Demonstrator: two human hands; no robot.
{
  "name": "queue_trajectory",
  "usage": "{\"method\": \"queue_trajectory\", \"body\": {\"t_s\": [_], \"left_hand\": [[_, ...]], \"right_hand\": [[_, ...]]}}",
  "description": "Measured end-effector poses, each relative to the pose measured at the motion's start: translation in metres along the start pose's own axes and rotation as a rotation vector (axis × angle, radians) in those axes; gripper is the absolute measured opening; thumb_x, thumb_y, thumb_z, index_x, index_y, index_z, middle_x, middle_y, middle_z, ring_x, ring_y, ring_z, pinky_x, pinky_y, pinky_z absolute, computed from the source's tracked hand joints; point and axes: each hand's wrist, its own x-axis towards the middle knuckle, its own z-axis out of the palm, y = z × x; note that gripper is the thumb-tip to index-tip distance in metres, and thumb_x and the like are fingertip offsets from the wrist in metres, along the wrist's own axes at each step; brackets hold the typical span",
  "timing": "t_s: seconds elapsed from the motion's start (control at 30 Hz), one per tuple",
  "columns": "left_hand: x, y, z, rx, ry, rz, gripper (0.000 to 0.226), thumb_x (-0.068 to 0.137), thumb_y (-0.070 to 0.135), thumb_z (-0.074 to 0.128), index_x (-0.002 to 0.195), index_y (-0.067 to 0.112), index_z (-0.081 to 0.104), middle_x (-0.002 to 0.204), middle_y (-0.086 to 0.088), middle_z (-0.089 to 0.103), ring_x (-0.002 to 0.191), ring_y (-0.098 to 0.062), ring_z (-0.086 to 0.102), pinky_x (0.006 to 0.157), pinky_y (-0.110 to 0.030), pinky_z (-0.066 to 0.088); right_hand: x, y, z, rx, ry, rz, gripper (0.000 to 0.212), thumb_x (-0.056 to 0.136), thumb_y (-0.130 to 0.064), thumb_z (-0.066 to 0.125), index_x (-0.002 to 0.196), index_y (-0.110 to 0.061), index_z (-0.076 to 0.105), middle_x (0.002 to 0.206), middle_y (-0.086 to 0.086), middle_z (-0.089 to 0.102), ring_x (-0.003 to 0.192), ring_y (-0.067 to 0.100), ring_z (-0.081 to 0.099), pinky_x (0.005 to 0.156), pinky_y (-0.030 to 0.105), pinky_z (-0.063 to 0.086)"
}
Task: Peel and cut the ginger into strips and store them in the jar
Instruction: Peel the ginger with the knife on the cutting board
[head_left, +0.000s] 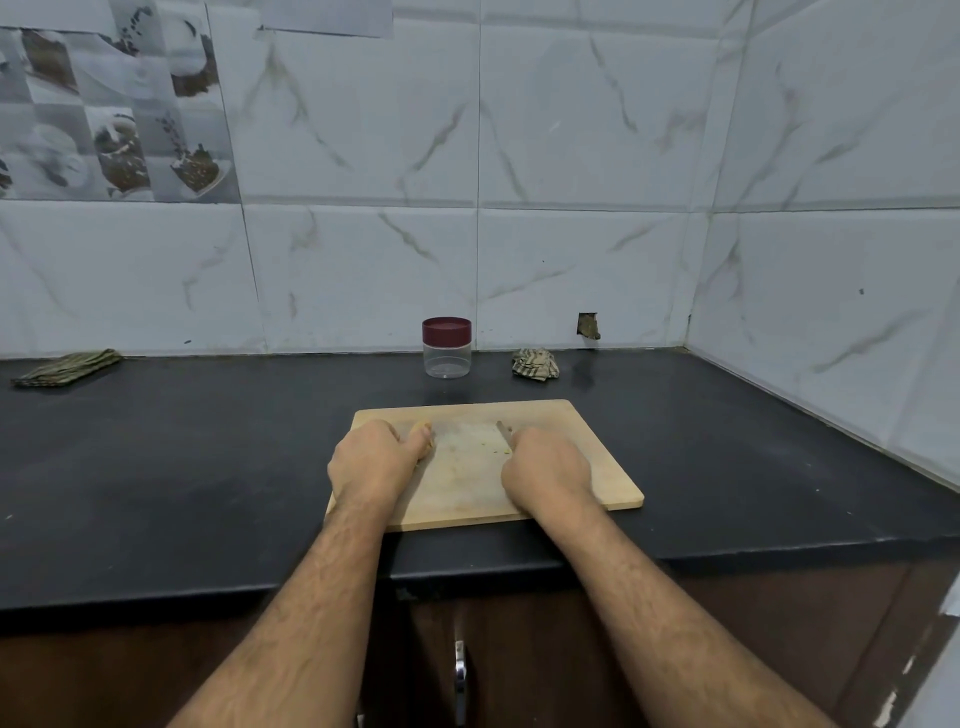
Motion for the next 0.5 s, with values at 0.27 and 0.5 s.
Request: {"method": "queue_trajectory", "body": {"t_s": [0.27,0.5], "left_hand": [[-0.002,0.000,0.000,-0.003,-0.001,0.007,0.051,0.087,0.067,0.050,0.074,0.020,0.065,0.075,0.003,0.064,0.076,-0.021,0.059,0.063,-0.030,0.042],[-0.004,0.002,-0.002,-0.001,-0.004,0.012,0.051,0.087,0.066,0.051,0.071,0.020,0.065,0.074,0.002,0.065,0.075,-0.022,0.059,0.061,-0.030,0.041]], "right_hand": [[-0.010,0.015,-0.008,0.038,0.020,-0.005,0.042,0.085,-0.012,0.048,0.123,-0.020,0.063,0.113,0.005,0.066,0.107,0.029,0.060,0.078,0.032,0.047],[-0.024,0.008,0.000,-0.028,0.029,-0.122,0.038,0.086,-0.016,0.049,0.118,-0.026,0.068,0.106,0.002,0.067,0.100,0.026,0.061,0.070,0.029,0.042]]}}
